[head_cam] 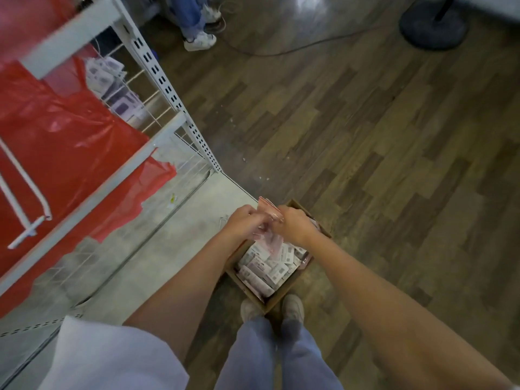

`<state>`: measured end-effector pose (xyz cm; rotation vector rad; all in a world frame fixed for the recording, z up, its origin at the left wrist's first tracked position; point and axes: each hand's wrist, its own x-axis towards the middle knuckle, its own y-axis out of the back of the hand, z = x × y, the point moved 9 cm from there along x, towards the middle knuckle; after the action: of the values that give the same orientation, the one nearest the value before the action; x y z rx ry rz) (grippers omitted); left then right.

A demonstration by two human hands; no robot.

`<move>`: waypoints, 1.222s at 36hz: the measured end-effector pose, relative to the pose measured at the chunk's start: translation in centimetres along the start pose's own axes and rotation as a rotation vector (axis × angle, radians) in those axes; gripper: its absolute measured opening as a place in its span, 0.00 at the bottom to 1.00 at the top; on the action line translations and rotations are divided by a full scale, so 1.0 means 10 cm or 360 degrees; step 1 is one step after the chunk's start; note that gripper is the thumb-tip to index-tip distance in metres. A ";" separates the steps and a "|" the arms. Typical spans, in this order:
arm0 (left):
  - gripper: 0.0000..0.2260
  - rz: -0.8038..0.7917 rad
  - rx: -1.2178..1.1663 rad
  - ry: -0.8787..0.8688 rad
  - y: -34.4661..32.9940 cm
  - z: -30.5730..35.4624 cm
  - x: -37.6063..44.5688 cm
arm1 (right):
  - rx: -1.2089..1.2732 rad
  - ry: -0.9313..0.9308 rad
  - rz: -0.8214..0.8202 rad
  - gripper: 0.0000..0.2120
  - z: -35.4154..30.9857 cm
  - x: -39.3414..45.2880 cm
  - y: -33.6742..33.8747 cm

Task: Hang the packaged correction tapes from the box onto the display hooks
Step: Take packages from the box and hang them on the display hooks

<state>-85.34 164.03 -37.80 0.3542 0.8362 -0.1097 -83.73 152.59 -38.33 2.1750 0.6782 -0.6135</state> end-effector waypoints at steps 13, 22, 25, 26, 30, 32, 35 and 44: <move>0.16 0.0258 0.0565 -0.0179 0.48 0.54 -0.52 | -0.0046 0.0175 0.0082 0.16 -0.65 -0.36 0.67; 0.23 0.0356 0.0774 -0.0337 0.88 0.89 -1.12 | 0.0130 0.0421 0.0042 0.11 -1.36 -0.69 0.97; 0.20 0.0405 0.0766 -0.0395 1.03 0.99 -1.34 | 0.0156 0.0520 0.0025 0.08 -1.66 -0.83 1.04; 0.20 0.0422 0.0756 -0.0408 1.08 1.02 -1.41 | 0.0090 0.0558 0.0052 0.08 -1.75 -0.86 1.07; 0.23 0.0493 0.0652 -0.0417 1.26 1.06 -1.64 | -0.0096 0.0694 0.0130 0.13 -2.05 -1.02 1.15; 0.23 0.0496 0.0598 -0.0430 1.31 1.06 -1.74 | -0.0078 0.0728 0.0130 0.14 -2.13 -1.09 1.17; 0.19 0.0442 0.0494 -0.0480 1.31 1.08 -1.86 | -0.0108 0.0801 0.0150 0.12 -2.23 -1.18 1.19; 0.20 0.0284 0.0197 -0.0612 1.20 1.05 -2.07 | 0.0133 0.0812 0.0127 0.07 -2.25 -1.36 1.24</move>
<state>-88.96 170.65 -12.77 0.5042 0.4162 -0.0603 -81.35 159.36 -10.17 2.4460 0.8311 -0.0353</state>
